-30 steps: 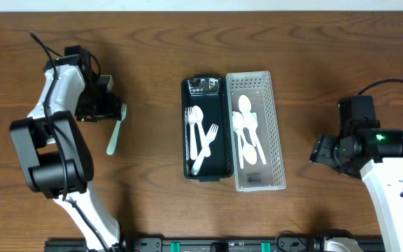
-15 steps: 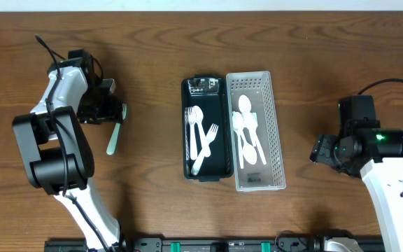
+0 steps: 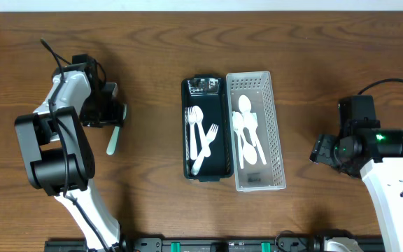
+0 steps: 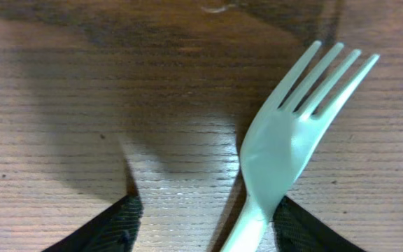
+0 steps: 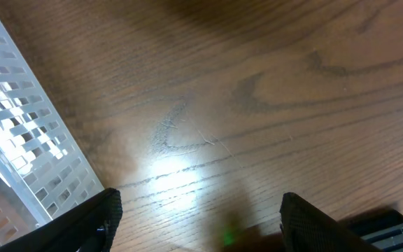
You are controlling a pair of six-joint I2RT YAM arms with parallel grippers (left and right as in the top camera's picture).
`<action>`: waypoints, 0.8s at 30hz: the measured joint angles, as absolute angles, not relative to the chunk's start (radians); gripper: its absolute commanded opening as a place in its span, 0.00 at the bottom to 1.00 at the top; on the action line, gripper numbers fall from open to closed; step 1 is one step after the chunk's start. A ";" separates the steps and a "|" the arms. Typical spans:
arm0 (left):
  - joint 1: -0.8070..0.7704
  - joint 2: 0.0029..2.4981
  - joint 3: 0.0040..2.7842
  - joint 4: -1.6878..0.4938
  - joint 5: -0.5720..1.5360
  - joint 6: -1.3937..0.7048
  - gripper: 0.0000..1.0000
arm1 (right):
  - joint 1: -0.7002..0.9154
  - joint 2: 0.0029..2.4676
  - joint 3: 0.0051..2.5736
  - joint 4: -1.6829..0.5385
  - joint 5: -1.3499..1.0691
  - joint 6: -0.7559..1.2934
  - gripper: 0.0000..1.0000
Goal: Pack container
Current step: 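Move the left gripper left and grasp the mint-green fork, then carry the mint-green fork right and drop it into the black tray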
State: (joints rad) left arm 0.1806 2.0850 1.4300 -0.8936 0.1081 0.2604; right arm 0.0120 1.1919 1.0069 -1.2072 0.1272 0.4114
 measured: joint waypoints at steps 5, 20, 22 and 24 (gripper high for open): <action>0.181 2.085 1.428 -0.889 0.105 0.257 0.28 | 0.012 1.192 1.007 -1.208 0.127 0.411 0.76; 0.180 2.083 1.425 -0.896 0.110 0.217 0.06 | 0.012 1.192 1.007 -1.208 0.127 0.411 0.76; 0.177 2.083 1.425 -0.913 0.110 0.200 0.06 | 0.012 1.192 1.007 -1.208 0.127 0.411 0.76; 0.166 2.079 1.425 -0.950 0.110 0.181 0.06 | 0.012 1.192 1.007 -1.208 0.127 0.411 0.76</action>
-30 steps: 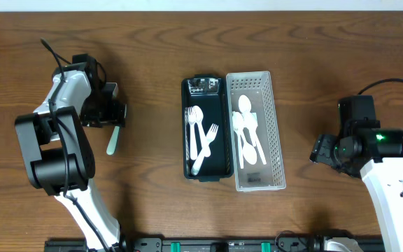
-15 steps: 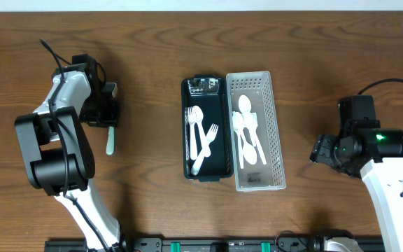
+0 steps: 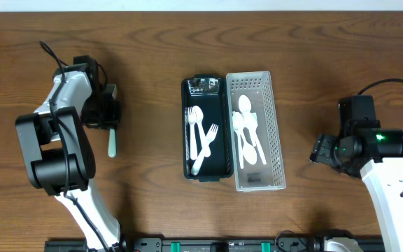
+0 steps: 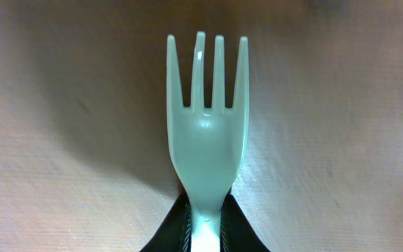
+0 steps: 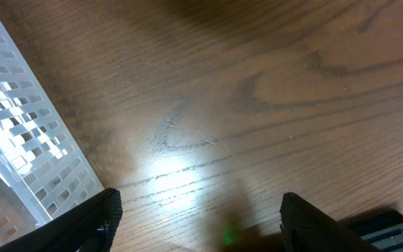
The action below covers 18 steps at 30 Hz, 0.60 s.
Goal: Pack container
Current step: 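Carry the mint-green fork right and drop it into the black tray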
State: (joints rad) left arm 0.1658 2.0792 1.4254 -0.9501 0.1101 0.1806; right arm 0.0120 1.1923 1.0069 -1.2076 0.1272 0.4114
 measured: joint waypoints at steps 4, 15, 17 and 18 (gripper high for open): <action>0.096 2.015 1.426 -1.021 0.113 0.147 0.06 | 0.012 1.192 1.007 -1.208 0.127 0.411 0.76; -0.279 1.533 1.499 -1.028 0.129 -0.124 0.06 | 0.012 1.192 1.007 -1.208 0.127 0.411 0.76; -0.337 1.505 1.501 -1.013 0.129 -0.184 0.06 | 0.012 1.192 1.007 -1.208 0.127 0.411 0.76; -0.360 1.503 1.501 -1.010 0.128 -0.208 0.06 | 0.012 1.192 1.007 -1.208 0.127 0.411 0.76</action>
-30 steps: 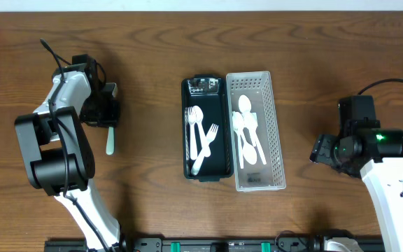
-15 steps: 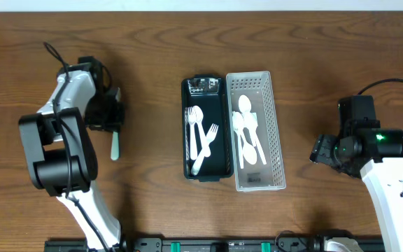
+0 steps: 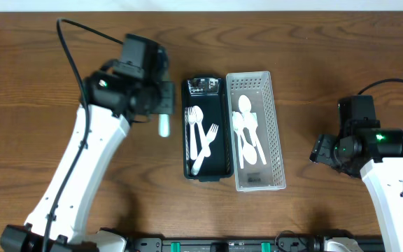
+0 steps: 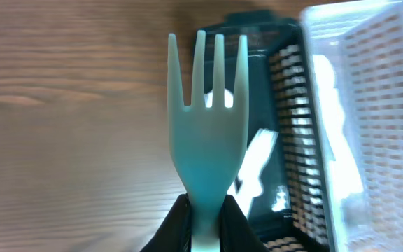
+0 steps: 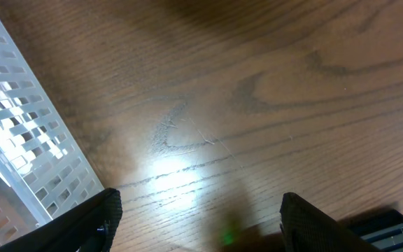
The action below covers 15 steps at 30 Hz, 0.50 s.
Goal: Pack container
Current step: 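Carry the mint-green fork right and drop it into the black tray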
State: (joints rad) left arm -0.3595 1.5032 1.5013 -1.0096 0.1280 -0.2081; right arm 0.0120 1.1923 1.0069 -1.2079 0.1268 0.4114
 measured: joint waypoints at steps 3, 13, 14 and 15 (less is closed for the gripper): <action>-0.415 1.539 1.501 -0.998 0.127 -0.273 0.06 | 0.012 1.192 1.007 -1.208 0.127 0.411 0.76; -0.522 1.833 1.501 -0.925 0.124 -0.345 0.06 | 0.012 1.192 1.007 -1.213 0.127 0.411 0.76; -0.529 1.864 1.500 -0.923 0.124 -0.347 0.07 | 0.012 1.192 1.007 -1.213 0.127 0.411 0.76; -0.533 1.884 1.500 -0.923 0.125 -0.348 0.08 | 0.012 1.192 1.007 -1.214 0.127 0.411 0.76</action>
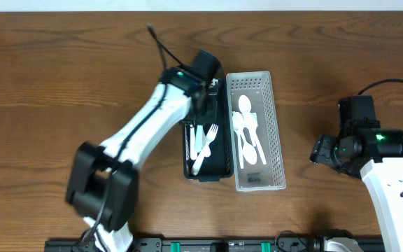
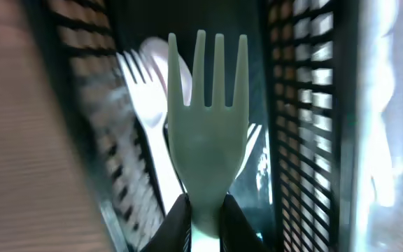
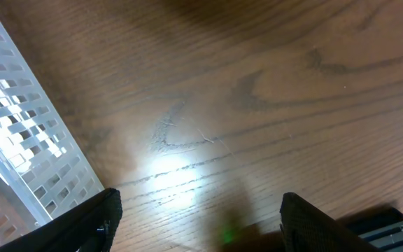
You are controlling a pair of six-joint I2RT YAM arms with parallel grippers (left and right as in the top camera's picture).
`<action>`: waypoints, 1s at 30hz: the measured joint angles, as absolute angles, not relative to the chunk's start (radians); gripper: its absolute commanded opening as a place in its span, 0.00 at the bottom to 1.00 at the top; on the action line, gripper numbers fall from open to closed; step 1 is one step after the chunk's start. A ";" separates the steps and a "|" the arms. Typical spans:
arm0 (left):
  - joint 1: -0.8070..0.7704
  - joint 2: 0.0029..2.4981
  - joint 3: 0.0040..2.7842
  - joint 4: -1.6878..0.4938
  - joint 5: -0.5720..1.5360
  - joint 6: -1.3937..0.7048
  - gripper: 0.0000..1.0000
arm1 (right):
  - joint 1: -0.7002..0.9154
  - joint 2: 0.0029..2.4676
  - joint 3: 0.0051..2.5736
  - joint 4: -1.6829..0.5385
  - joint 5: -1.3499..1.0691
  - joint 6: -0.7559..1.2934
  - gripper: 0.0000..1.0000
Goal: Pack container
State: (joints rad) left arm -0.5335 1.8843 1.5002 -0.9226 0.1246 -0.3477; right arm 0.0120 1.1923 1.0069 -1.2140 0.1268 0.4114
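Observation:
My left gripper (image 2: 205,218) is shut on the handle of a pale green plastic fork (image 2: 207,129), tines pointing away from the camera. It hangs over the black tray (image 1: 185,150), where white forks (image 1: 206,143) and a spoon lie. From overhead the left gripper (image 1: 199,101) sits above the tray's far half. The white slotted basket (image 1: 280,157) beside the tray holds white spoons (image 1: 247,129). My right gripper (image 3: 198,224) is open above bare wood, right of the basket, with nothing between its fingers.
Tray and basket stand side by side at the table's middle. The basket's corner (image 3: 19,140) shows at the left of the right wrist view. The right arm (image 1: 359,143) rests near the table's right edge. Cables trail from both arms.
My left gripper, still shut on the green fork, has moved right from beside the black tray's left edge to over the tray's inside. The right arm has not moved.
The left gripper stood open around the green fork lying on the wood at the far left. Then it was shut on the fork's handle there. Then it held the fork just left of the black tray, and now over the tray. The right gripper stayed open and still.

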 measured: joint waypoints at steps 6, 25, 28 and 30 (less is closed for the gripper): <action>-0.539 1.947 1.498 -0.926 0.124 -0.346 0.28 | 0.012 1.192 1.007 -1.214 0.127 0.411 0.76; -0.518 1.634 1.515 -0.890 -0.094 -0.203 0.98 | 0.072 1.193 1.007 -0.937 0.056 0.345 0.99; -0.469 1.563 1.532 -0.882 -0.151 -0.205 0.98 | 0.121 1.194 1.007 -0.827 0.062 0.313 0.99; -0.427 1.538 1.537 -0.880 -0.178 -0.205 0.98 | 0.150 1.198 1.008 -0.739 0.082 0.289 0.99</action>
